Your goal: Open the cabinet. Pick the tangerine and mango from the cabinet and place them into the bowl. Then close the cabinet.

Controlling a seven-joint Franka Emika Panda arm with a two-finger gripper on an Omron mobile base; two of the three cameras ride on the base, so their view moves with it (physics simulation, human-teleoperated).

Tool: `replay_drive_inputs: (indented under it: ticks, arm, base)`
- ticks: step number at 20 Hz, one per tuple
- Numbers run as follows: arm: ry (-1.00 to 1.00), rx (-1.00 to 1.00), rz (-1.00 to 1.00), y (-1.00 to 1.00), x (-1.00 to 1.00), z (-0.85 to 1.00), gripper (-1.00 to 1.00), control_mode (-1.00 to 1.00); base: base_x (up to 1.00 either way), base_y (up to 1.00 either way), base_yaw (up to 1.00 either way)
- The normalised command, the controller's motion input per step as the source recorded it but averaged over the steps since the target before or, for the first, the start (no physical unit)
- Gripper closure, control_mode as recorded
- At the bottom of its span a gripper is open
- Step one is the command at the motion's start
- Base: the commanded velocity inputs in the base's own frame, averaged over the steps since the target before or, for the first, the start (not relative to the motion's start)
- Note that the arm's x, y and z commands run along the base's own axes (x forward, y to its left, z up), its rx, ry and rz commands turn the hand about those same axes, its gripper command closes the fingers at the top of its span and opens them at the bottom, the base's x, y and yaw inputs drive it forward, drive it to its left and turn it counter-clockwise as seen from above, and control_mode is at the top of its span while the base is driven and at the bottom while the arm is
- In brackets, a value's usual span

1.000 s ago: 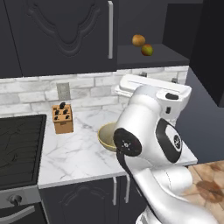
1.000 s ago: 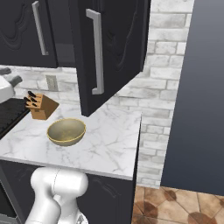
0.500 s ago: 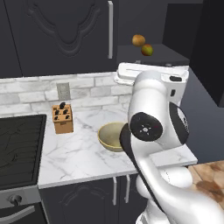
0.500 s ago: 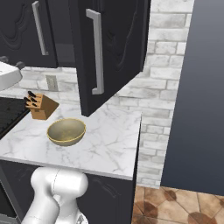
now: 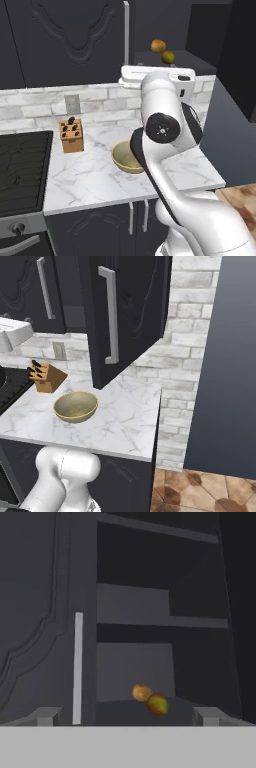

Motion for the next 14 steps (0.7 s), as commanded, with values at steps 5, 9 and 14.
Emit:
replay_drive_inputs:
  ticks: [5, 9, 14]
  arm:
    - [0.01, 0.00, 0.05, 0.17, 0.73, 0.00, -1.00, -1.00]
    - [0.03, 0.00, 0.00, 0.00, 0.73, 0.00, -1.00, -1.00]
    - [0.03, 0.00, 0.00, 0.06, 0.68, 0.00, -1.00, -1.00]
  base:
    - [0.00, 0.00, 0.00]
    - [0.00, 0.00, 0.00]
    - [0.00, 0.00, 0.00]
